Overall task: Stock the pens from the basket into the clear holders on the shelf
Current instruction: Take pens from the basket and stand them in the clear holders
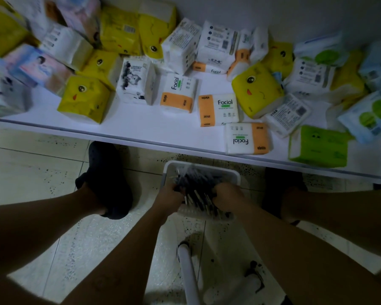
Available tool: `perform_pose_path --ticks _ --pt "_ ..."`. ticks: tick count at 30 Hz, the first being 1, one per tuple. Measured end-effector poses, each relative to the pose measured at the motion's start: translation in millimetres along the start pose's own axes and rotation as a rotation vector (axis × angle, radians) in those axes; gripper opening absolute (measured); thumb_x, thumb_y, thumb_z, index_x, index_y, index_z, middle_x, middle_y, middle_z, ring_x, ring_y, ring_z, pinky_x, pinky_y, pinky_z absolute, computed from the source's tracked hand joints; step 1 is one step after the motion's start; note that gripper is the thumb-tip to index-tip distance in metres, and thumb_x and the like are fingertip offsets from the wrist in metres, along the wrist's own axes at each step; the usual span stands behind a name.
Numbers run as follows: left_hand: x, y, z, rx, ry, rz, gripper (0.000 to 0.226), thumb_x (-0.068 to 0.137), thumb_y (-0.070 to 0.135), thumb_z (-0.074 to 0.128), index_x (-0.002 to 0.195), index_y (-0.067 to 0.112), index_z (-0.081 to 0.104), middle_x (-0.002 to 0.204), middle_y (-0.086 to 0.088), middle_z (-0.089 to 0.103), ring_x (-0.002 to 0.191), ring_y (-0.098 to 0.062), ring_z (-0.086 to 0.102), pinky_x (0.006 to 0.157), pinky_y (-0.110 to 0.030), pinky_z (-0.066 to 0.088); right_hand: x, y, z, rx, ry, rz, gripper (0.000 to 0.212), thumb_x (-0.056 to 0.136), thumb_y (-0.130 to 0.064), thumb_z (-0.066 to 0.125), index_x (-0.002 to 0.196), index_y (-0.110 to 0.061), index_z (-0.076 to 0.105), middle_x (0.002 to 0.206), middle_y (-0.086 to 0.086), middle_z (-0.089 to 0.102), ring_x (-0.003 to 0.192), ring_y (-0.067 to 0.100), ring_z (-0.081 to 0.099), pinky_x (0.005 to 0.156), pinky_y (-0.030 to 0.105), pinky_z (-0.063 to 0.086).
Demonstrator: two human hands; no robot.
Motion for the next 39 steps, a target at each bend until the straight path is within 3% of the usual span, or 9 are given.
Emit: perform_pose_path --ticks 3,9,13,18,21,25,30,35,39 --pt "-0.8 8.3 -3.6 0.029 0.060 0.062 0.017 0.096 0.004 0.041 0.102 0.012 0.055 0.077 0.001 0.053 0.068 -0.012 0.048 0.053 -0.020 0.040 -7.4 4.5 -2.6 0.148 0.056 0.008 0.017 0.091 -0.019 0.060 0.079 -0.009 0.067 0.072 0.005 0.059 0.075 0.026 0.061 0.058 0.026 0.043" --pt "-10.6 18.5 -5.0 0.008 0.089 0.160 0.027 0.102 0.028 0.038 0.119 0.011 0.051 0.102 -0.008 0.059 0.083 -0.013 0.056 0.061 -0.021 0.043 -33.9 3.1 -23.8 0.510 0.185 0.029 0.011 0.090 -0.014 0.066 0.080 -0.017 0.063 0.096 0.007 0.068 0.084 0.022 0.065 0.077 0.035 0.055" --pt "-20.2 34.9 -9.5 -0.017 0.133 0.264 0.023 0.102 0.022 0.037 0.118 0.014 0.053 0.107 -0.016 0.062 0.088 -0.023 0.063 0.068 -0.036 0.056 -53.8 -7.8 -31.9 0.625 0.122 0.018 0.013 0.092 -0.007 0.059 0.095 -0.019 0.055 0.103 0.008 0.064 0.083 0.025 0.069 0.061 0.031 0.056" --pt "-33.3 53.9 -8.7 0.040 0.153 0.250 0.023 0.099 0.006 0.040 0.103 0.015 0.061 0.100 -0.015 0.061 0.082 -0.021 0.057 0.069 -0.028 0.046 -81.3 -12.1 -43.1 0.733 0.118 0.023 0.019 0.092 -0.004 0.049 0.099 -0.016 0.062 0.097 0.009 0.068 0.076 0.022 0.071 0.059 0.031 0.057" --pt "-46.0 71.6 -8.0 0.073 0.194 0.279 0.028 0.101 0.020 0.041 0.119 0.008 0.058 0.102 -0.017 0.064 0.079 -0.020 0.056 0.071 -0.031 0.046 -100.2 -13.3 -56.8 0.738 0.163 0.010 0.018 0.092 -0.005 0.048 0.098 -0.015 0.062 0.091 0.007 0.067 0.072 0.017 0.064 0.061 0.028 0.051" --pt "-78.4 103.7 -7.3 0.072 0.264 0.461 0.038 0.100 0.047 0.033 0.111 0.019 0.055 0.099 -0.013 0.065 0.093 -0.032 0.062 0.084 -0.045 0.052 -128.4 -12.9 -90.3 0.694 0.379 -0.015 0.023 0.100 -0.019 0.046 0.112 -0.009 0.063 0.102 0.006 0.063 0.089 0.018 0.057 0.073 0.028 0.046" --pt "-107.0 130.5 -13.7 0.027 0.337 0.505 0.031 0.100 0.034 0.044 0.104 0.011 0.063 0.089 -0.012 0.068 0.075 -0.024 0.062 0.058 -0.028 0.046 -166.0 -30.8 -118.2 0.779 0.523 -0.187 0.027 0.104 -0.026 0.038 0.114 -0.016 0.061 0.085 0.005 0.060 0.072 0.014 0.054 0.060 0.024 0.038" --pt "-134.1 162.4 -0.3 -0.027 0.283 0.629 0.022 0.098 0.034 0.050 0.091 0.018 0.064 0.078 -0.001 0.068 0.067 -0.021 0.058 0.066 -0.032 0.047 -180.6 -37.2 -137.6 1.107 0.535 -0.267 0.023 0.102 -0.008 0.042 0.088 -0.018 0.058 0.085 0.003 0.061 0.062 0.013 0.050 0.056 0.028 0.044" --pt "-165.8 192.2 2.2 -0.064 0.271 0.749 0.015 0.097 0.034 0.051 0.103 0.024 0.060 0.074 -0.001 0.067 0.053 -0.011 0.052 0.056 -0.026 0.042 -216.1 -40.3 -177.4 1.113 0.701 -0.359 0.021 0.104 -0.025 0.040 0.115 -0.027 0.058 0.085 -0.002 0.062 0.058 0.006 0.043 0.056 0.024 0.034"
Point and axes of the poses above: each hand's wrist, its own x-axis towards the middle knuckle, its own z-axis out of the palm, y = z × x, the point moved 9 cm from there along x, towards the middle knuckle
